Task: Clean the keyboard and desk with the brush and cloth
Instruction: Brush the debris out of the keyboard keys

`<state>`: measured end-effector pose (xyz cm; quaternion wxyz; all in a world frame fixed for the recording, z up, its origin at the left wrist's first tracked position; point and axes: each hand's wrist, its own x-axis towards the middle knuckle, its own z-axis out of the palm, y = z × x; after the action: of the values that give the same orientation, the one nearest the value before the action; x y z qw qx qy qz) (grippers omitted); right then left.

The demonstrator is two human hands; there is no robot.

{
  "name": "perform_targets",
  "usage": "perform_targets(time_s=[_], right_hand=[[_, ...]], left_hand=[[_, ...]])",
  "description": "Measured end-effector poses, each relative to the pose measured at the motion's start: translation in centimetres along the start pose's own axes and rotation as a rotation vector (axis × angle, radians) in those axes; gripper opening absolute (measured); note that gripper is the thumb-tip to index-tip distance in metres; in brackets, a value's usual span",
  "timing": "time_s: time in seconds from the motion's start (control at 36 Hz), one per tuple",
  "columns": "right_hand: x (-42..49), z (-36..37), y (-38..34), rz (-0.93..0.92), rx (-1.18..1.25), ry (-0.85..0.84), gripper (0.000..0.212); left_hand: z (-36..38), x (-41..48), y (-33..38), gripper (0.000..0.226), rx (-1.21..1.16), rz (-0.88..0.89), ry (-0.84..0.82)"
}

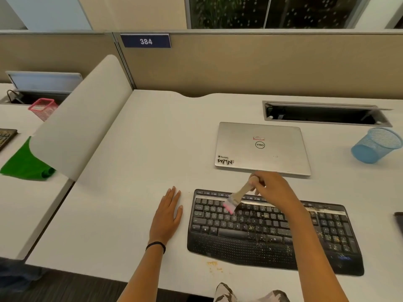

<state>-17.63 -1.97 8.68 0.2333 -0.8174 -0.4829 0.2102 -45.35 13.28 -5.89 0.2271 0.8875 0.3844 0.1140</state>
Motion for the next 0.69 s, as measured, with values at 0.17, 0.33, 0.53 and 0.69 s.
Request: perform_targets(time_s=[0.17,0.33,0.53,0.69], right_hand=[[-0.2,-1.4,0.4,-0.022,0.081,0.178,0.008],[-0.8,-2.6,-0.1,-0.044,0.095,0.033,0.007],[-0.9,-3.2,-1.1,-0.073,-0.029,-0.037,0.009],[-0.4,-1.6,-2.3,-0.116,-0.106,-0.101,0.014]], left_hand=[[-0.1,0.0,0.0,0.062,0.008,0.003,0.001],[-0.1,0.0,0.0,0.062,0.002,0.002,-0.001],[0.0,0.0,-0.1,0.063,0.003,-0.008,-0.009],[0.0,0.0,-0.1,0.062,0.001,-0.007,-0.009]])
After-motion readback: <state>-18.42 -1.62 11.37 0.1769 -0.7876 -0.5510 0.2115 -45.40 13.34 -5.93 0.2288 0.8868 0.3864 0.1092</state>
